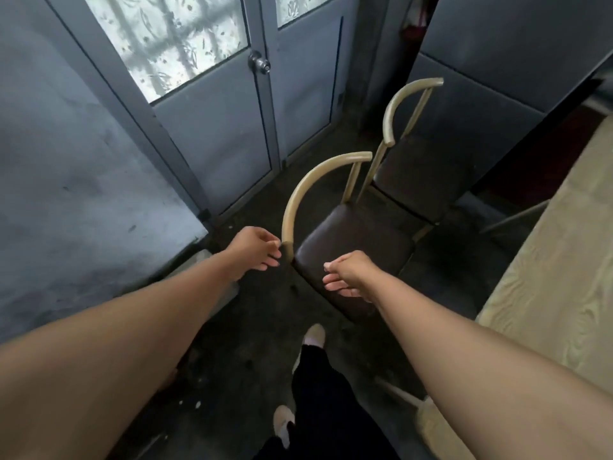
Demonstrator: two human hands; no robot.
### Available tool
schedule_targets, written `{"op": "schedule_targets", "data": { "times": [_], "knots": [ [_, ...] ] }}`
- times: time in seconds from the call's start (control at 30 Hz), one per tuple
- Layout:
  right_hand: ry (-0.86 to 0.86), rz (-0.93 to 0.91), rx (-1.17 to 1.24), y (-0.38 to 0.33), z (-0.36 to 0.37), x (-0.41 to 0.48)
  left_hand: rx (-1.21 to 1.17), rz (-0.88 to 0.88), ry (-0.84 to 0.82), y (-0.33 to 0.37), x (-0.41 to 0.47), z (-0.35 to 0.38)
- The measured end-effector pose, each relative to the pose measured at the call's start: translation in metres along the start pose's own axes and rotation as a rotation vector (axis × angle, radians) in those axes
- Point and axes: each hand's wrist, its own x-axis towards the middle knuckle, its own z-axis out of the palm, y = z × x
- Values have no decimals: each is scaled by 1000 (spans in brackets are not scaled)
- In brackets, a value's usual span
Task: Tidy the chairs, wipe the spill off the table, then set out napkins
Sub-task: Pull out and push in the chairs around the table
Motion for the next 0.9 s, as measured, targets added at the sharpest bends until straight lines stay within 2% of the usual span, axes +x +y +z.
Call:
{"op": "schedule_targets", "data": {
  "times": [0.43, 0.67, 0.9],
  "knots": [
    [97, 34, 54, -117, -45, 110, 162, -14, -75, 119, 158, -23],
    [137, 75, 207, -142, -51, 142, 368, 69, -146, 157, 239, -19],
    [89, 117, 336, -152, -13, 189, 586, 165, -259, 187, 307, -2]
  ]
}}
